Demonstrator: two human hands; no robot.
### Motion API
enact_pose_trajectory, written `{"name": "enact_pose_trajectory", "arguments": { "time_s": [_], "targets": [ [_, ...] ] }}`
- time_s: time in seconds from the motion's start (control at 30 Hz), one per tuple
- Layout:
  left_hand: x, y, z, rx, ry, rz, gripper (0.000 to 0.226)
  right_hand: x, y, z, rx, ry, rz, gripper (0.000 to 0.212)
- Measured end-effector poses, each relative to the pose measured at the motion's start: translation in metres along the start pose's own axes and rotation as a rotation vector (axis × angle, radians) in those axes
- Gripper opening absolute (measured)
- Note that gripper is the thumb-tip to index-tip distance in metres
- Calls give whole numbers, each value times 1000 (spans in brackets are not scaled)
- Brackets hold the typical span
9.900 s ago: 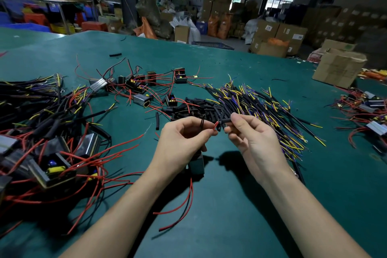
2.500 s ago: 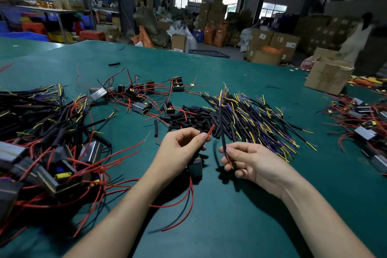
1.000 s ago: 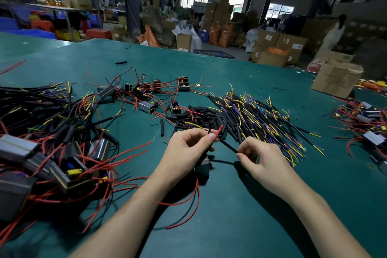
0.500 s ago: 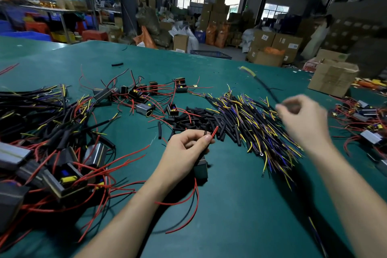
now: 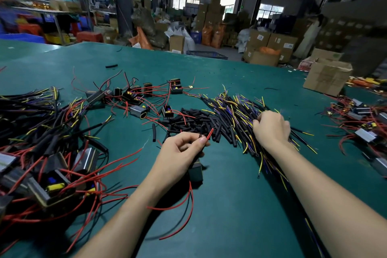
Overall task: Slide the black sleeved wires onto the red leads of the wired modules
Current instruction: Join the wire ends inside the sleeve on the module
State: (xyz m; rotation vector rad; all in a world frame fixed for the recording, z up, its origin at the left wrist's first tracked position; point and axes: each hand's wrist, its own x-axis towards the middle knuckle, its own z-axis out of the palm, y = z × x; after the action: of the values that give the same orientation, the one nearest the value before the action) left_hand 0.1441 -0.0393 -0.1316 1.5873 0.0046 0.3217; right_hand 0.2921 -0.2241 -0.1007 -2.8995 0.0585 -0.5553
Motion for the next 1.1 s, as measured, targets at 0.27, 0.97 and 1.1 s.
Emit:
{"name": "enact_pose_trajectory", "arguments": {
  "time_s": [0.27, 0.97, 1.1],
  "targets": [
    [-1, 3, -2, 9, -30, 10, 17, -6, -12, -11, 343, 165, 174, 20],
    [-2, 6, -3, 33, -17, 34, 19, -81, -6, -28, 1827, -355, 256, 11],
    [-2, 5, -4, -9, -33, 18, 19, -81, -6, -25, 1794, -364, 236, 11]
  ]
}}
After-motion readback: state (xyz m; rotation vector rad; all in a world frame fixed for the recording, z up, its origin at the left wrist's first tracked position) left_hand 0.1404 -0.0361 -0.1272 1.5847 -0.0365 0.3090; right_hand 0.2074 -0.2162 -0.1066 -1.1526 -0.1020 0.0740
